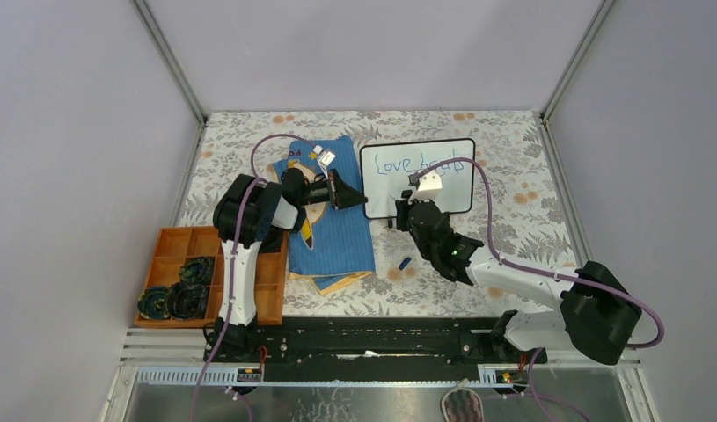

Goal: Write a sentence on the whiteboard

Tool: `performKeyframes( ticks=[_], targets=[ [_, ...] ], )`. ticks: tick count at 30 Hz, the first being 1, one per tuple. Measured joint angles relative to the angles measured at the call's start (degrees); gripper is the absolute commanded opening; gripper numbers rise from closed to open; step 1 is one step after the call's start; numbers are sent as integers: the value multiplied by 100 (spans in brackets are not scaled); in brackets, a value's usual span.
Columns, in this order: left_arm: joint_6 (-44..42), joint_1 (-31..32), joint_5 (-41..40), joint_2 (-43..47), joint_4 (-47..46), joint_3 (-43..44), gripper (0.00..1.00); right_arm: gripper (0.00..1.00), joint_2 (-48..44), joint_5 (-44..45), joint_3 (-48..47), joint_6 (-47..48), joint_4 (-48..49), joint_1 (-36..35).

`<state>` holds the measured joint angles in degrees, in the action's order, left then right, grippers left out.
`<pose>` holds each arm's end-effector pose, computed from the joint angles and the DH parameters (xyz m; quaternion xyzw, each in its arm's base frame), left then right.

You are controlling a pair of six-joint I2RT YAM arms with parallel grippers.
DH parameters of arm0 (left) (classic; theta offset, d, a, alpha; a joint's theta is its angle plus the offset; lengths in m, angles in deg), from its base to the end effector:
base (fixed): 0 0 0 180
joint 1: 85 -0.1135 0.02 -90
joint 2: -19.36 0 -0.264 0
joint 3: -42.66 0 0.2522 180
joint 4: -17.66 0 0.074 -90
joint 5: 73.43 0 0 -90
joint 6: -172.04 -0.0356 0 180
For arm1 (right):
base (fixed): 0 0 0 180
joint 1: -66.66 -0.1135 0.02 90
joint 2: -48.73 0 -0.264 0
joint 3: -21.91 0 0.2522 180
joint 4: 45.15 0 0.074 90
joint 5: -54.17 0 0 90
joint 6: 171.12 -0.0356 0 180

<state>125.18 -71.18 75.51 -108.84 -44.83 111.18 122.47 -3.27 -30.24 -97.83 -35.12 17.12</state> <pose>0.3839 -0.1258 0.1078 0.1928 0.6710 -0.5989 0.3925 0.1979 0.2025 0.2533 -0.0401 0.7634 0.1498 0.6270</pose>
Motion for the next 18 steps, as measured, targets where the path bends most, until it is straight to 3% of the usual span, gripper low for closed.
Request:
performKeyframes(
  ticks=[18],
  targets=[
    [153, 7, -46, 0, -59, -17, 39, 0, 570, 31, -216, -39, -120, 195]
  ],
)
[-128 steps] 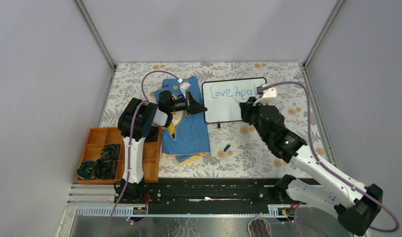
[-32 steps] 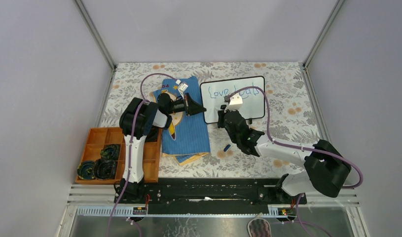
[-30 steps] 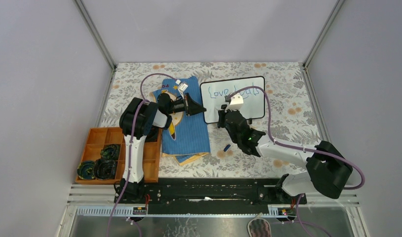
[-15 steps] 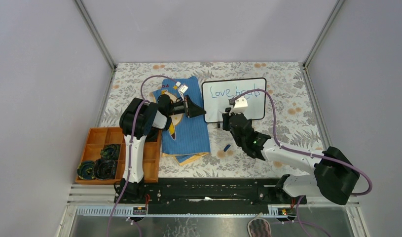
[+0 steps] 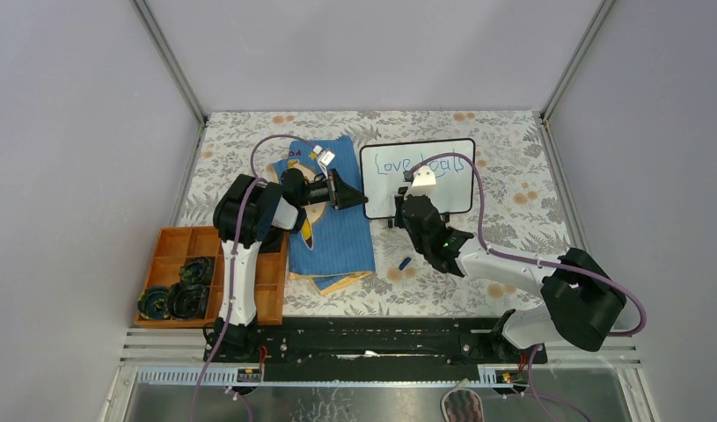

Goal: Write a sentence on the whiteboard

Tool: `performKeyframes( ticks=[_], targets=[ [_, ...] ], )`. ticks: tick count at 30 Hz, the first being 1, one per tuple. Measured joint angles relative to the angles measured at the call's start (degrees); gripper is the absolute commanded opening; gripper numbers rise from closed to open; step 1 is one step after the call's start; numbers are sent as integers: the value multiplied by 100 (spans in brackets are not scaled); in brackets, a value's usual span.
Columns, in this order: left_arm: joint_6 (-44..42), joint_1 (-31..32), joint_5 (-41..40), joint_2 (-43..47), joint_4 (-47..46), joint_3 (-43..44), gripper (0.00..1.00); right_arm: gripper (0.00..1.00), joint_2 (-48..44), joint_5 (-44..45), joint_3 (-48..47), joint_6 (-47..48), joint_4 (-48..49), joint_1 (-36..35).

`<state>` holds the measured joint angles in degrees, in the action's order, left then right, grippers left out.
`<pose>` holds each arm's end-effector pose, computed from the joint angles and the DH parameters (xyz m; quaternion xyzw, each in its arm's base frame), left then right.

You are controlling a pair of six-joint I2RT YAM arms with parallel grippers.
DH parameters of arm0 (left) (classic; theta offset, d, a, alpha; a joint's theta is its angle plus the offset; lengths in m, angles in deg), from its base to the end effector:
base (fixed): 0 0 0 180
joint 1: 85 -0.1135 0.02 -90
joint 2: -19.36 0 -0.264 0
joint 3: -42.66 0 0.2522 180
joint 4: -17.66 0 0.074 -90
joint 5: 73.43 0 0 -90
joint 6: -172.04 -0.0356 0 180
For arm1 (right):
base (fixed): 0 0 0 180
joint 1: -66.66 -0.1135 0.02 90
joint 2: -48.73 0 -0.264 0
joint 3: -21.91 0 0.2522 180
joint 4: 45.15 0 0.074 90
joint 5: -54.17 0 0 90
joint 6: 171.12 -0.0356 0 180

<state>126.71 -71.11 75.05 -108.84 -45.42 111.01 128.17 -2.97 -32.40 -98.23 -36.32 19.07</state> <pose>0.3833 -0.1261 0.1081 0.1832 0.6721 -0.6028 0.3890 0.2164 0.2082 0.2368 -0.0381 0.7851 0.1166 0.6071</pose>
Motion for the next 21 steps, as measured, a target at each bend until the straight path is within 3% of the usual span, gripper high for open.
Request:
performKeyframes(
  ticks=[21],
  targets=[
    [240, 26, -4, 0, -199, 2, 35, 0, 422, -57, -398, -72, -24, 81]
  ],
)
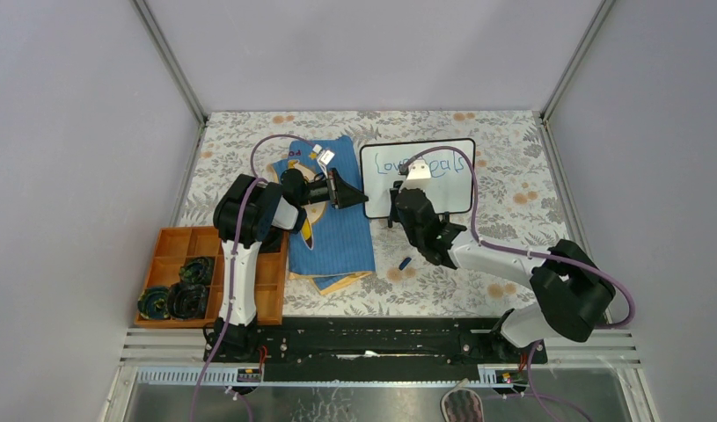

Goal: Write a sentence on the whiteboard

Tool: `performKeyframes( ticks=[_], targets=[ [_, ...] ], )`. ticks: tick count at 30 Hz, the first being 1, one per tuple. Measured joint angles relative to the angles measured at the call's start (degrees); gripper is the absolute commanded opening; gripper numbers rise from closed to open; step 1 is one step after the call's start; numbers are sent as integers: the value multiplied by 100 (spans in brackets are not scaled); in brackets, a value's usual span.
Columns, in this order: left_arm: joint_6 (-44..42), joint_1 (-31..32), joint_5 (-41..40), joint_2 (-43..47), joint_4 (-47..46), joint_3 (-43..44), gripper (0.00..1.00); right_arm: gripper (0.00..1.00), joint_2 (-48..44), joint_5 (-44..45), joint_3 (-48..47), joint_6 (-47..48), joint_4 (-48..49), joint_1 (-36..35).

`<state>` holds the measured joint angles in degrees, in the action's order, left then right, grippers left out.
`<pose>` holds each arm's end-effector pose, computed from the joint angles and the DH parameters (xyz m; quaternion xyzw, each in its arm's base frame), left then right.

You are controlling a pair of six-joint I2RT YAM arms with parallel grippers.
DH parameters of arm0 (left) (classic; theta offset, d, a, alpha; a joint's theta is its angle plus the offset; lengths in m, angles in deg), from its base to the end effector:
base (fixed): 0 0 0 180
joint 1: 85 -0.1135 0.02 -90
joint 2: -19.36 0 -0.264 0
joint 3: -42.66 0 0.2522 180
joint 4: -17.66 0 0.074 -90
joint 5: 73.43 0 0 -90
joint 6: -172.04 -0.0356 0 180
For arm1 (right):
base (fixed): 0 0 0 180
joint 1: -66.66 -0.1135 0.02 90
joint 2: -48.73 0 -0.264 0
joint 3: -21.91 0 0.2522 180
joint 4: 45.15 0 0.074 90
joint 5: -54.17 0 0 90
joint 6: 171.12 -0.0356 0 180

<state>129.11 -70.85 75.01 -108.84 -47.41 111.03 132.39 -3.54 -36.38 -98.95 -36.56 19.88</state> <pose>0.3826 -0.1277 0.1114 0.1791 0.6663 -0.6115 0.3873 0.2319 0.2190 0.2378 -0.0322 0.7880 0.1175 0.6035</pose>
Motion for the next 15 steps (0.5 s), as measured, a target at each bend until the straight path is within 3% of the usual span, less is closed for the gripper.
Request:
performKeyframes(
  ticks=[15],
  targets=[
    [17, 0, -61, 0, -4, 0, 34, 0, 155, -201, -68, -31, -26, 4]
  ],
)
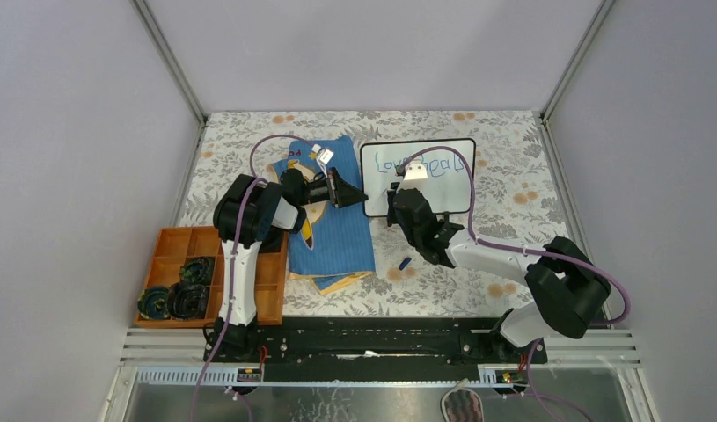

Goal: Write a sentence on the whiteboard

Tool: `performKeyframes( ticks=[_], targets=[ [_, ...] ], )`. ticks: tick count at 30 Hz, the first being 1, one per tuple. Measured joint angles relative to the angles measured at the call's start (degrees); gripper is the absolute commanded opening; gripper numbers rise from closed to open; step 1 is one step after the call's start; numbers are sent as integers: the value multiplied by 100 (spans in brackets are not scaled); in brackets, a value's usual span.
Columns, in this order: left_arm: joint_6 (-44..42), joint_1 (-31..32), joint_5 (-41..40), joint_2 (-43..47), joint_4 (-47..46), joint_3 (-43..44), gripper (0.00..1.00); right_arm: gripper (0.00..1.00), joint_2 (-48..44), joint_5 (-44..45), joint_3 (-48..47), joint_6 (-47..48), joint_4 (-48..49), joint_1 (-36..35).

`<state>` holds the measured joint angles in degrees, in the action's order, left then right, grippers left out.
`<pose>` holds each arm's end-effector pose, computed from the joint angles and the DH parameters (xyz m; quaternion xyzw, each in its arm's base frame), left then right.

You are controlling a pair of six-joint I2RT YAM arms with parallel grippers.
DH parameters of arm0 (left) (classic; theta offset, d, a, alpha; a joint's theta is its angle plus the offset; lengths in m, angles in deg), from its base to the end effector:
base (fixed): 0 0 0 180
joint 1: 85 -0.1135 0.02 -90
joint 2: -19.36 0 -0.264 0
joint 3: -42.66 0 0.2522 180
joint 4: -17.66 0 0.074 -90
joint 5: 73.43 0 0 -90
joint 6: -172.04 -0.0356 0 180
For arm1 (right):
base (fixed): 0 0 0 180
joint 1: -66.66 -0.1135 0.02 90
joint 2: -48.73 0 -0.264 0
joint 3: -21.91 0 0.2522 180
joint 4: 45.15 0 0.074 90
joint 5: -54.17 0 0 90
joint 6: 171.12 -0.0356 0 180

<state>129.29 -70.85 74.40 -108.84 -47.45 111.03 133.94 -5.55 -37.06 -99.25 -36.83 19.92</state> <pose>0.3830 -0.1276 0.1115 0.1745 0.6671 -0.6104 0.3898 0.2350 0.2235 0.2328 -0.0440 0.7943 0.1264 0.5926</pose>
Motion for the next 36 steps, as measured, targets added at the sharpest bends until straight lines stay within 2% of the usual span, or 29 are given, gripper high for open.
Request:
performKeyframes(
  ticks=[36],
  targets=[
    [0, 0, -39, 0, 0, 0, 32, 0, -96, -96, -37, 0, -404, 149]
  ],
)
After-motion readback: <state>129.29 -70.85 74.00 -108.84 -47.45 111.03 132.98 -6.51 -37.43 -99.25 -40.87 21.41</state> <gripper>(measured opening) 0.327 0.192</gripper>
